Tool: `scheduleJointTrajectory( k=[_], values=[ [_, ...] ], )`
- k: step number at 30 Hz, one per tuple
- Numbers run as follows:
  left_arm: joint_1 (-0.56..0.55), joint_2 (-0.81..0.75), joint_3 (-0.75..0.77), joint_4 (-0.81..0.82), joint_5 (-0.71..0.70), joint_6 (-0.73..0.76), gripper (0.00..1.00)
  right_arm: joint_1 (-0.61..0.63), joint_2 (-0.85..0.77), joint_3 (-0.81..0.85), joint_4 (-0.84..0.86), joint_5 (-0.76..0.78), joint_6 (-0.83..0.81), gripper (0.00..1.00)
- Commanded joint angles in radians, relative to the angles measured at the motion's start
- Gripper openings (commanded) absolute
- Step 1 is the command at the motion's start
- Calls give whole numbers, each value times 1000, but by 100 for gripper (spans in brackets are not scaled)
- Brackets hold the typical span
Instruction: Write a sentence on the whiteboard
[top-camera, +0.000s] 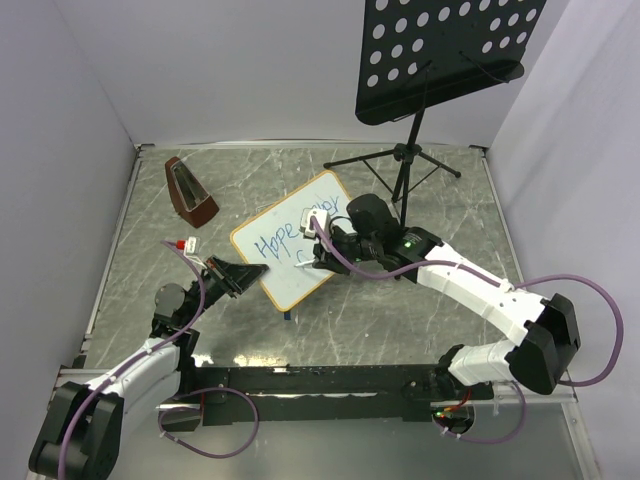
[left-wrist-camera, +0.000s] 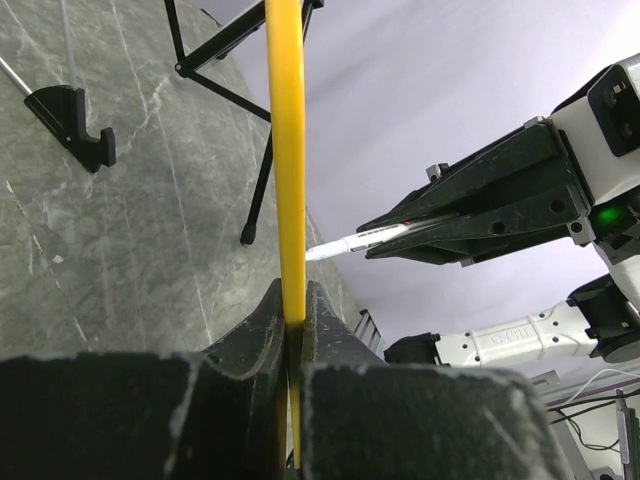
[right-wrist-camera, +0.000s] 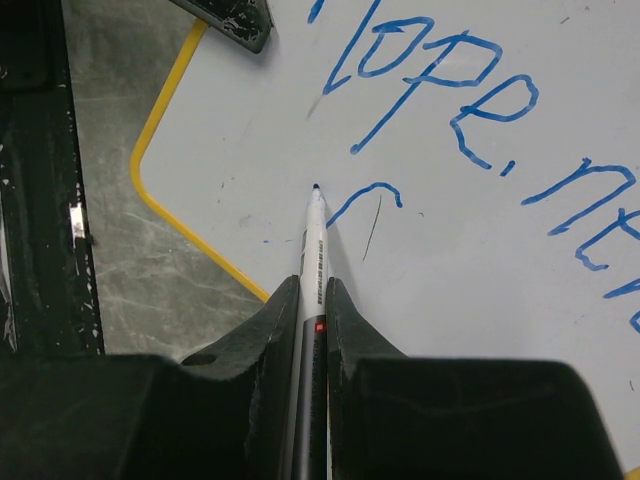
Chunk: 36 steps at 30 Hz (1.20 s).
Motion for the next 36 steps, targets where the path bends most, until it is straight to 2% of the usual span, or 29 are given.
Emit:
scheduleJointTrajectory(
  k=[1,15,25,36],
  values=[
    [2,-22,-52,174,9,-22,1,2,-6,40,26,43,8,0],
    [6,-28,-47,160,7,-19,1,-60,-39,11,29,78,20,0],
    [8,-21,-55,160,6,-16,1,-79,-120,-17,48,-92,30,0],
    [9,-32,-56,154,7,-16,1,-133,-146,-61,74,-121,59,0]
  ],
)
